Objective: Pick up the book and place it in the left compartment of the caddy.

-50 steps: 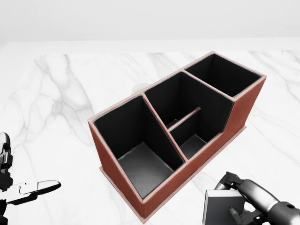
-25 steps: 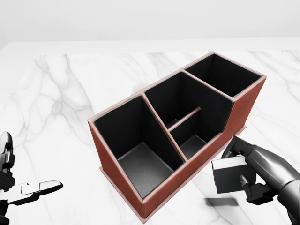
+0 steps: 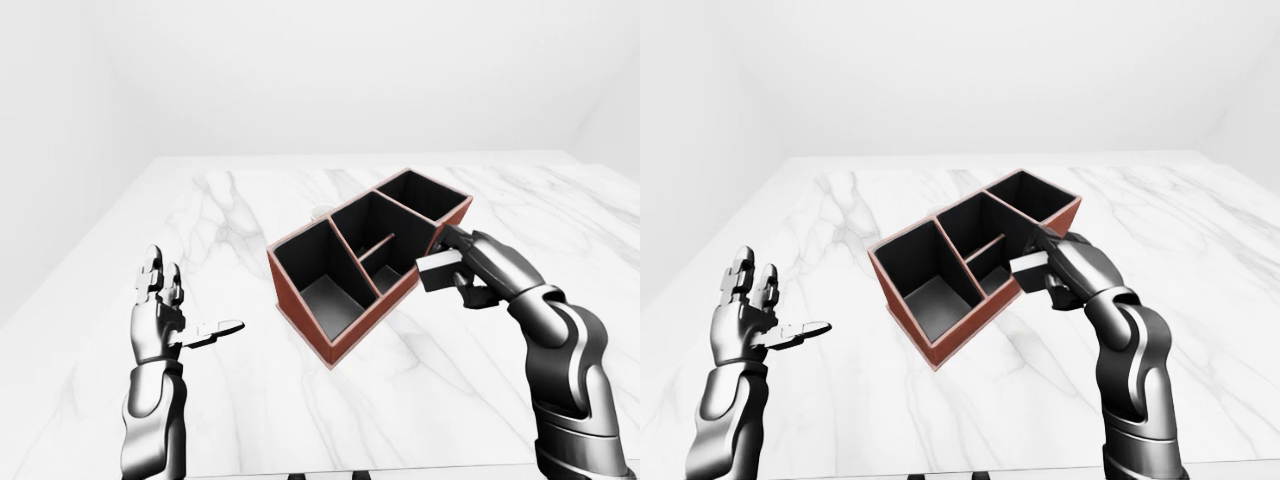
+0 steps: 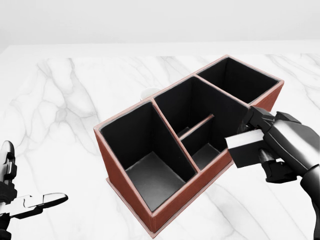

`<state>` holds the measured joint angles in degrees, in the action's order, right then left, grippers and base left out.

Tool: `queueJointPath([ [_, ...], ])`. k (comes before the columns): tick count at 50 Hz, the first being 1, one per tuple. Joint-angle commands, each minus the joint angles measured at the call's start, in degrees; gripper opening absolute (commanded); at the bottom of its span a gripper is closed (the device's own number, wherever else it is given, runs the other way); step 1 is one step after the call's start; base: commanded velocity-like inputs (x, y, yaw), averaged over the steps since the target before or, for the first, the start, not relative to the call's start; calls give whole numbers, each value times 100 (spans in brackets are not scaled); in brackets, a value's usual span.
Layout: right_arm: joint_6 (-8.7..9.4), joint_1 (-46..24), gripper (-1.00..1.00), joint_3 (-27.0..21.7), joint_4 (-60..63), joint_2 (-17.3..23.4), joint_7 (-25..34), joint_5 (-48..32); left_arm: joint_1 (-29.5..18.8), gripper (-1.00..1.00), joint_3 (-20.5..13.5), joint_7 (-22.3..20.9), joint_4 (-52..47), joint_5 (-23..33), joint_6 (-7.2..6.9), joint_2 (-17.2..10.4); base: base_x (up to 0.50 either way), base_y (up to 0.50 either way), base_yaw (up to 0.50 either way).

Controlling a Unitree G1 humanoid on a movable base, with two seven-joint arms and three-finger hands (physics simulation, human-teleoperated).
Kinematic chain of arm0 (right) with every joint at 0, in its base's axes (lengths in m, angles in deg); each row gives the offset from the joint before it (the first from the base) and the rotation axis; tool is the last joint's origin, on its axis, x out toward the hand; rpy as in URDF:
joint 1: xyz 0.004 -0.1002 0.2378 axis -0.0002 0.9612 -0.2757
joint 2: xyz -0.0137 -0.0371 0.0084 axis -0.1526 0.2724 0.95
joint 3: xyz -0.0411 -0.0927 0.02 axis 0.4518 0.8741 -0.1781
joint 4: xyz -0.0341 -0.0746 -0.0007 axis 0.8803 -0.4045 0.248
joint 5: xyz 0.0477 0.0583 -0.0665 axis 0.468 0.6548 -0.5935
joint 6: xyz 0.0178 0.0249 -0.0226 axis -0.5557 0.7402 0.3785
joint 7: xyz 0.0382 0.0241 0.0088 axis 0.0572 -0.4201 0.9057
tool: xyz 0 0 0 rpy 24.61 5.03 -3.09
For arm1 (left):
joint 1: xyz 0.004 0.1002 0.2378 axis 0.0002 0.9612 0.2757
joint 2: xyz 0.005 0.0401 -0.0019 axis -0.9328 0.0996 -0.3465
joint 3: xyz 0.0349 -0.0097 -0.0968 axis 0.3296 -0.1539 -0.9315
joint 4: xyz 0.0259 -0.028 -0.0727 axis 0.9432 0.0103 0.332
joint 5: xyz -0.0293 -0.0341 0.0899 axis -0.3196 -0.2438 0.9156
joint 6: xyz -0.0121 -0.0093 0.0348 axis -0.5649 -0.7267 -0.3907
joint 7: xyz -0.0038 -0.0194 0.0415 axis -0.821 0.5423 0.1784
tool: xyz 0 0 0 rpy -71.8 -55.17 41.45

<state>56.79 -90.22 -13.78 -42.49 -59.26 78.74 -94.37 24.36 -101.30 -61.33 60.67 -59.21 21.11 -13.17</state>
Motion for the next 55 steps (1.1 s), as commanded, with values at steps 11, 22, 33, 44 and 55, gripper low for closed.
queueJointPath([
  [11, 0, -646, -100, 101, 512, 200, -1, -114, 5, 100, 56, 27, -131, 26, -106, 29, 0, 0, 0],
  [22, 0, -1021, -100, 233, 603, 229, -1, -4, 45, 100, 44, 23, -251, 35, -173, 43, 0, 0, 0],
  [33, 0, -1426, -100, 356, 618, 324, -1, 256, 41, 100, 39, 20, -273, 23, -191, 41, 0, 0, 0],
  [44, 0, -1569, -100, 360, 730, 357, -1, 785, 55, 100, 74, 19, -300, 69, -198, 71, 0, 0, 0],
  [55, 0, -1861, -100, 244, 631, 283, -1, 1732, 41, 100, 41, -9, -115, 37, -52, 51, 0, 0, 0],
])
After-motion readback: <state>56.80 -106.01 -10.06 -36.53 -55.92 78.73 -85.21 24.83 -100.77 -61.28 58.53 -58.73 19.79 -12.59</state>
